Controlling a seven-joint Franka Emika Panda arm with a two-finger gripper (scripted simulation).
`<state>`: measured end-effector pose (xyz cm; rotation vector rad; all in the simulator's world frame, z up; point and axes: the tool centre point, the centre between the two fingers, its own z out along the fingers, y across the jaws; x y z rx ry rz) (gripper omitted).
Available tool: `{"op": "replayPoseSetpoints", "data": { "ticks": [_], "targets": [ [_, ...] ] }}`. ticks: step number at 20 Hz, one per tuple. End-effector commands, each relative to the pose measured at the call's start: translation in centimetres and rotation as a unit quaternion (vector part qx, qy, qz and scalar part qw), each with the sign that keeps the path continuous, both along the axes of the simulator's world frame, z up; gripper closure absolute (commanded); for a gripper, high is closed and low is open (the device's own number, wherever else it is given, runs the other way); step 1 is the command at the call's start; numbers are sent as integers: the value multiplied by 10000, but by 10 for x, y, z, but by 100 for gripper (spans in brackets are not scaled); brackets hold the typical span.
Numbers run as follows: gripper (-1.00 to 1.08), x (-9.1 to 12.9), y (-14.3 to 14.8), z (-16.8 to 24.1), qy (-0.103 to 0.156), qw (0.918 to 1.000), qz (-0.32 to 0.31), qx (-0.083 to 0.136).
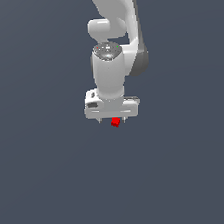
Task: Pick up the red cube and move it to a goal position.
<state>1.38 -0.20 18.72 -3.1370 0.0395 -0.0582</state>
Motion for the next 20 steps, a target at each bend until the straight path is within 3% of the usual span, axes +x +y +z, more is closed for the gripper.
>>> {"op": "replayPoseSetpoints", "data": {
  "ticks": [1,10,20],
  "targets": [
    [-92,0,0,0,0,10000,0,0],
    [-92,-12,0,-19,21,9998,-206,1],
    [-92,-55,4,-85,95,9955,-945,2]
  ]
}}
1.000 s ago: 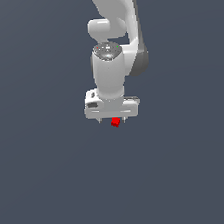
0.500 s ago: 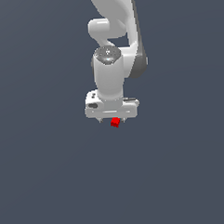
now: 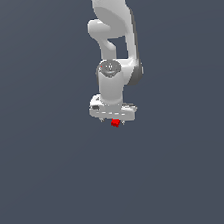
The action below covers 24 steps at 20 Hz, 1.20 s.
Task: Pick up the red cube and move it to a goal position.
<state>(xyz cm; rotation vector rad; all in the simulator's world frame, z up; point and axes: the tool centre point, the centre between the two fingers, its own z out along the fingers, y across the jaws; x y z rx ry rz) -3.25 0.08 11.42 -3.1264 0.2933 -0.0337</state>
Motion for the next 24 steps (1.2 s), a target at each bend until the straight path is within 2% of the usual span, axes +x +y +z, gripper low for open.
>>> {"op": "replayPoseSetpoints", "data": {
  "ticks": [1,9,18,19,24],
  "targets": [
    [-92,-13,2,-21,26,9997,-227,-1],
    [-92,-45,11,-72,83,9968,-793,1],
    [-92,-56,16,-94,106,9947,-1019,8],
    [108,-56,16,-94,106,9947,-1019,8],
    [108,-56,16,-94,106,9947,-1019,8]
  ]
}}
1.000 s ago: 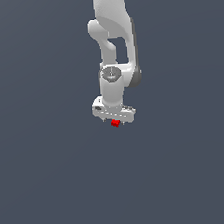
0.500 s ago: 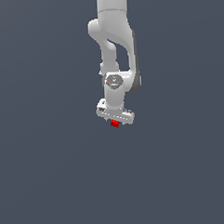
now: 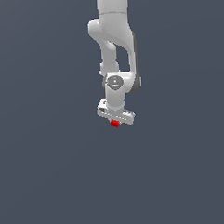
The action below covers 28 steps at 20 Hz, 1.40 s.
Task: Pick up the red cube and move it to a goal position.
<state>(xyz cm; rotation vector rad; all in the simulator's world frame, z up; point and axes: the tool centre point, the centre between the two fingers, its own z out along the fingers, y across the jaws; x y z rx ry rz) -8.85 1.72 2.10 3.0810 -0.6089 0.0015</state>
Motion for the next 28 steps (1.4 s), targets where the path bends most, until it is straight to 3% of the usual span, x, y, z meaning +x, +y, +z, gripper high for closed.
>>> {"op": "replayPoseSetpoints", "data": {
  "ticks": [1,14,28],
  "targets": [
    [108,0,0,0,4,10000,-5,-1],
    [108,8,-1,20,0,10000,0,0],
    [108,49,-7,126,0,10000,-3,-2]
  ]
}}
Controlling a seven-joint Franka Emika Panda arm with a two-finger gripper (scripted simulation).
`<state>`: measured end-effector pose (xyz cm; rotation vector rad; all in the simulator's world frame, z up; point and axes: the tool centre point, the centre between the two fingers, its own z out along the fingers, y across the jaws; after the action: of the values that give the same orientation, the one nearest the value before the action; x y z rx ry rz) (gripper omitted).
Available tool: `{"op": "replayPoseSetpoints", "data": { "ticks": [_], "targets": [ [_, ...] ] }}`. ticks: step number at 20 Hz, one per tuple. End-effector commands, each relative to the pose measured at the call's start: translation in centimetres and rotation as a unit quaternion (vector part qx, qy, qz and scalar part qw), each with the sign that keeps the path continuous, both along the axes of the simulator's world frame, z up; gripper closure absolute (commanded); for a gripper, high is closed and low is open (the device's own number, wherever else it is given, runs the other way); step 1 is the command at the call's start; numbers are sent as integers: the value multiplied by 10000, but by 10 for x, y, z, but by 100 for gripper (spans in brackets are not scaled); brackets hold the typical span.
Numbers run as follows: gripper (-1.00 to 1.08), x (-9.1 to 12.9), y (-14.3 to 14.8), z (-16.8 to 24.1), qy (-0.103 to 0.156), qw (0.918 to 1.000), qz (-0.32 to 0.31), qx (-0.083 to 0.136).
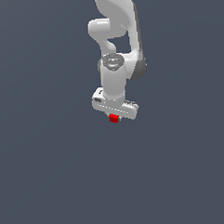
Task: Pick up the red cube and move it to a goal position.
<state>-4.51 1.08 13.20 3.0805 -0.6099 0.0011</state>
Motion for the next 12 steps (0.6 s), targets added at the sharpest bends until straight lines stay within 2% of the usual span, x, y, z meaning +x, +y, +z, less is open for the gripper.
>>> {"op": "replayPoseSetpoints", "data": {
  "ticks": [1,12],
  "targets": [
    [108,9,-1,24,-1,10000,0,-1],
    [108,51,-7,127,0,10000,-2,-3]
  ]
}}
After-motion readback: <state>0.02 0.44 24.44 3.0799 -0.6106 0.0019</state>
